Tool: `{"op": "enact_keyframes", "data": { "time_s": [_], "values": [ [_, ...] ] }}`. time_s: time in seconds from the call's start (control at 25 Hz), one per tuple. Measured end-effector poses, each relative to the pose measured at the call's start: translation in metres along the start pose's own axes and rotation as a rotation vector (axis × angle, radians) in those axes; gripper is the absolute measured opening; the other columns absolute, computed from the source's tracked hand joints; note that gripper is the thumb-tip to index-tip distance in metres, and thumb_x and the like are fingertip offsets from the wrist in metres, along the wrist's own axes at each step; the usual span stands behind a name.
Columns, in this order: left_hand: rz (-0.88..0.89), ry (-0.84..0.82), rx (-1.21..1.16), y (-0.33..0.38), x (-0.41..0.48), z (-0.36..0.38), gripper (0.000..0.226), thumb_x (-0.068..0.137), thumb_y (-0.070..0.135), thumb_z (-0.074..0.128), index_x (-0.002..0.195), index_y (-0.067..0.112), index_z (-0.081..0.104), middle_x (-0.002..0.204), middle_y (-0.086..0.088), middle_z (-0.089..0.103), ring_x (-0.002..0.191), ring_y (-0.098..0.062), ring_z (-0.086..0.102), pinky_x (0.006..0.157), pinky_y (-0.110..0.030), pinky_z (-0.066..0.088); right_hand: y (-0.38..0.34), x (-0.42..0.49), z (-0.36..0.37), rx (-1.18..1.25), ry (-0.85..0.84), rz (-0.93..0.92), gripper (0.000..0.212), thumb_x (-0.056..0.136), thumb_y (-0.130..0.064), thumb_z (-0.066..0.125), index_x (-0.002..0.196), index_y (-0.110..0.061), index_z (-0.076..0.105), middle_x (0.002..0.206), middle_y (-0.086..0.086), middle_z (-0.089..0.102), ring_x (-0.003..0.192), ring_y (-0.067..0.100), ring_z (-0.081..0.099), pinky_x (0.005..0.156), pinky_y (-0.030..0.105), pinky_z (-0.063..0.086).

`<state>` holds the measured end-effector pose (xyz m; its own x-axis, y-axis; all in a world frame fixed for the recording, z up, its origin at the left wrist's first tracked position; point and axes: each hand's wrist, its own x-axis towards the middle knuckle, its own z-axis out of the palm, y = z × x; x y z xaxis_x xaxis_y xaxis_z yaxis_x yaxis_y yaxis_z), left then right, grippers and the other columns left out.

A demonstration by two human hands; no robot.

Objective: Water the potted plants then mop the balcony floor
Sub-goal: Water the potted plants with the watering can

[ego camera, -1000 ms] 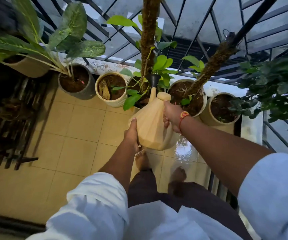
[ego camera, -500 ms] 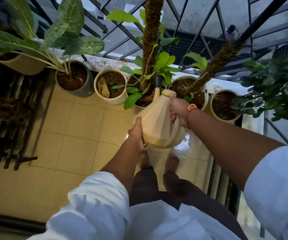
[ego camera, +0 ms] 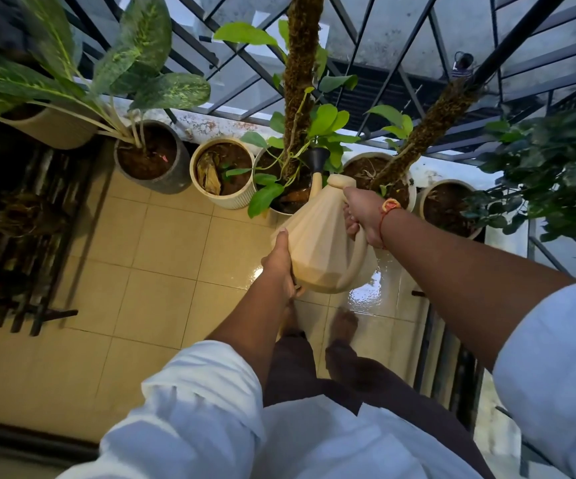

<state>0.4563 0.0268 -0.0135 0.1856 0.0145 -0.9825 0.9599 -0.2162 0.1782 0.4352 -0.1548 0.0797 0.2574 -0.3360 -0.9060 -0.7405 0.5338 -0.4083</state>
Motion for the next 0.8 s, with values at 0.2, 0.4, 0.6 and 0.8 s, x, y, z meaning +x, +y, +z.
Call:
{"op": "enact_keyframes", "data": {
  "time_s": [0.2,0.4,0.6,0.8],
  "values": [
    [0.003,-0.002,0.008,-0.004,0.0,-0.002,0.115,0.036,0.091,0.061,0.133,0.031,0.053,0.118,-0.01,0.072,0.103,-0.035,0.069,0.071,-0.059,0.057,0.004,-0.009,0.0,0.0,0.006,-0.017,0.025,0.098,-0.028,0.038,0.077,-0.016,0.045,0.06,-0.002,0.04,0.035,0.007,0.032,0.037,0.016,0.025],
    [0.008,-0.059,-0.023,-0.008,-0.013,-0.005,0.101,0.052,0.087,0.062,0.134,0.031,0.052,0.121,-0.01,0.071,0.104,-0.034,0.069,0.069,-0.057,0.059,0.014,-0.016,0.001,-0.007,0.039,-0.048,0.029,0.098,-0.035,0.041,0.077,-0.016,0.047,0.058,-0.002,0.04,0.034,0.008,0.034,0.036,0.017,0.027],
    [0.026,-0.112,-0.04,-0.014,-0.011,-0.008,0.091,0.061,0.083,0.06,0.134,0.03,0.055,0.122,-0.013,0.071,0.106,-0.037,0.069,0.08,-0.059,0.06,0.027,-0.026,0.004,0.012,0.056,-0.062,0.034,0.1,-0.043,0.044,0.083,-0.015,0.049,0.057,-0.002,0.042,0.035,0.008,0.035,0.038,0.018,0.028],
    [0.045,-0.119,-0.055,-0.023,0.001,-0.012,0.099,0.051,0.083,0.063,0.136,0.033,0.054,0.127,-0.012,0.069,0.111,-0.039,0.067,0.087,-0.065,0.056,0.043,-0.038,0.004,0.016,0.045,-0.084,0.032,0.099,-0.045,0.046,0.086,-0.016,0.049,0.056,-0.003,0.041,0.037,0.008,0.034,0.041,0.019,0.03]
  ]
}}
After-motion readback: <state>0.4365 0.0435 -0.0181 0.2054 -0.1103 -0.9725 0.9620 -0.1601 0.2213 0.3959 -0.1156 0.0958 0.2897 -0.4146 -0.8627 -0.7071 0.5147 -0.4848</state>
